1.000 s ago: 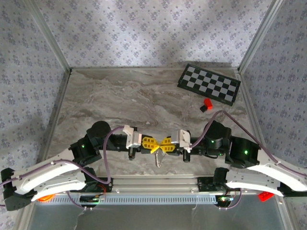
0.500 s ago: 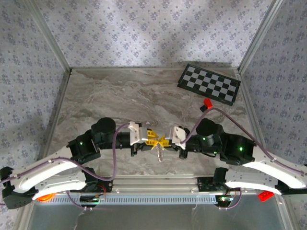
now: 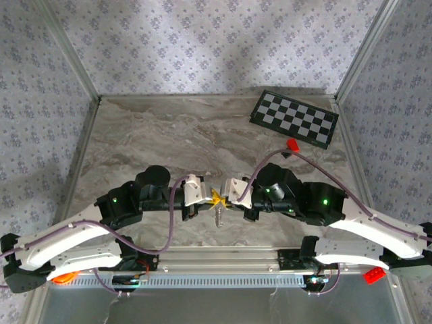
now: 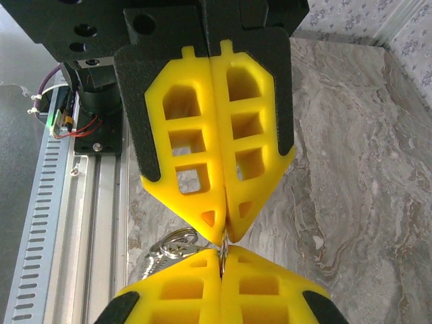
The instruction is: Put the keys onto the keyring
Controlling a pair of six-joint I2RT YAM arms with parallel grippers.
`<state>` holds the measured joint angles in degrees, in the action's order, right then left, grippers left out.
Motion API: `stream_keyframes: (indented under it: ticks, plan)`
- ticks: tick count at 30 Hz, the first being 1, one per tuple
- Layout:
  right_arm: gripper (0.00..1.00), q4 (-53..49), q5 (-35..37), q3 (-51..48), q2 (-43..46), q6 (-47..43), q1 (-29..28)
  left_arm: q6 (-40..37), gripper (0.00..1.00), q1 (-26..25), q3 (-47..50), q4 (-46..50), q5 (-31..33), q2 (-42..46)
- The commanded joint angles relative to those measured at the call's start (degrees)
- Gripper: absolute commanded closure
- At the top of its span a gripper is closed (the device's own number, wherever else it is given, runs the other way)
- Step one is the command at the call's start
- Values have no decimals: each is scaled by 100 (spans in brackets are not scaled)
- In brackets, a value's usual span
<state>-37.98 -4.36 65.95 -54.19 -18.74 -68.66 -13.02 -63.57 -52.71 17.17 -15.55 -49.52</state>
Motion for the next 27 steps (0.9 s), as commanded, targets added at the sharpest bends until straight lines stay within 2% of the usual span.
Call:
stream_keyframes:
  ticks: [1,2,5,7,17,21,27]
  plan:
    - [100,69,-530,158,87,-28,-112,126,100,38,-9,-627,324,240]
    - [97,164,-531,83,150,35,-116,164,100,38,53,-784,272,295]
    - [78,536,-546,-173,365,222,-123,246,100,39,200,-1140,155,437]
    - [69,719,-506,-322,534,341,-138,247,100,38,226,-1243,130,480]
    - [65,1244,-403,-825,1068,641,-86,246,100,38,357,-1403,-168,651]
    - [58,1377,-440,-891,1110,722,-51,245,100,44,392,-1436,-234,696]
    - [52,1554,-536,-925,1174,869,52,230,100,38,402,-1426,-309,703]
